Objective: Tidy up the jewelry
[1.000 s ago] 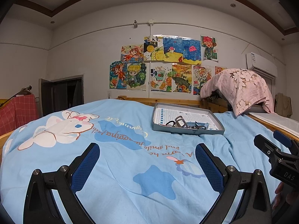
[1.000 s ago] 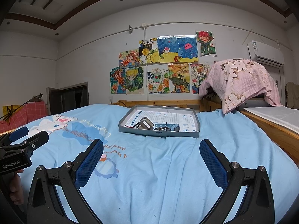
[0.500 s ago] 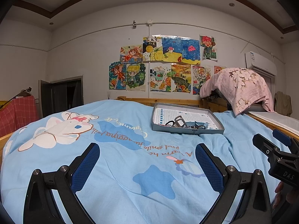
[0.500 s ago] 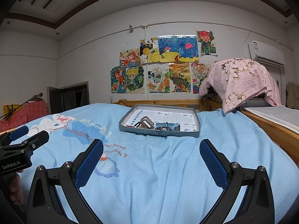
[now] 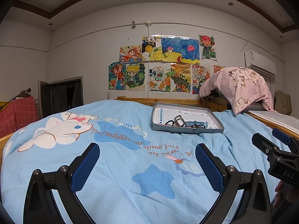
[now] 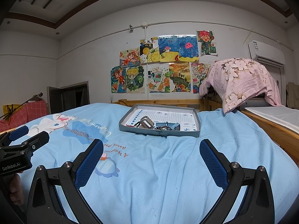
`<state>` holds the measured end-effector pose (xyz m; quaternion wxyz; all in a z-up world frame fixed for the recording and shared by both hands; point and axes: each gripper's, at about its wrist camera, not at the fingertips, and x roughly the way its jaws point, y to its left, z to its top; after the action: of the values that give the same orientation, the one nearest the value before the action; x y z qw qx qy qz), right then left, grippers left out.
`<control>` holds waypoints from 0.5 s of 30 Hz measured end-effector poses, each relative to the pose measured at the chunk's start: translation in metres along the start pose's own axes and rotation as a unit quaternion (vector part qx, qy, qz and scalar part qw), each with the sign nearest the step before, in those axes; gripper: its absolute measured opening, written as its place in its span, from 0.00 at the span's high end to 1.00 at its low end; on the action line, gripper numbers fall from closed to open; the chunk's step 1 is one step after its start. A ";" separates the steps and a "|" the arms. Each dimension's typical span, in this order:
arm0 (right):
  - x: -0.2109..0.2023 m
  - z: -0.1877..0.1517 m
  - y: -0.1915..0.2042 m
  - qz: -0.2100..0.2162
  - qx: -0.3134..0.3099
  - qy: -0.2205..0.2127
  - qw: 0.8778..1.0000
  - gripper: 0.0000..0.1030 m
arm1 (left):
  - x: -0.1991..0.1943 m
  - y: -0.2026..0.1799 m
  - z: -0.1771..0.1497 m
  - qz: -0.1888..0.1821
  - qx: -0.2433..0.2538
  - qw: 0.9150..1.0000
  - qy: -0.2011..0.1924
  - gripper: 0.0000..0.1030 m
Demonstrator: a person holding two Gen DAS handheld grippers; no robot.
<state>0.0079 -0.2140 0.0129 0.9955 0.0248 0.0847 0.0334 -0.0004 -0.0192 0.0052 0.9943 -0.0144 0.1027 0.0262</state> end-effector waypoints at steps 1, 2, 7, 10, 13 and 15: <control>0.000 0.000 0.000 0.000 0.000 0.000 1.000 0.02 | 0.000 0.000 0.000 0.000 0.000 1.000 0.000 0.00; 0.000 0.000 0.000 0.000 0.000 0.000 1.000 0.02 | -0.001 0.000 0.000 0.000 0.000 1.000 0.000 0.00; 0.000 0.000 0.000 0.000 0.000 0.000 1.000 0.02 | -0.001 -0.001 0.000 0.000 0.001 1.000 0.000 0.00; 0.000 0.001 0.000 0.000 0.000 0.000 1.000 0.02 | -0.001 -0.001 0.000 0.000 0.001 1.000 0.000 0.00; 0.000 0.001 0.000 0.000 0.000 0.000 1.000 0.02 | -0.001 -0.001 0.000 0.000 0.001 1.000 -0.001 0.00; 0.000 0.001 0.000 0.000 0.000 0.000 1.000 0.02 | 0.000 -0.001 0.000 0.001 0.001 1.000 0.000 0.00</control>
<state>0.0085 -0.2144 0.0136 0.9955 0.0247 0.0850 0.0333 -0.0008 -0.0201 0.0053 0.9943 -0.0129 0.1023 0.0266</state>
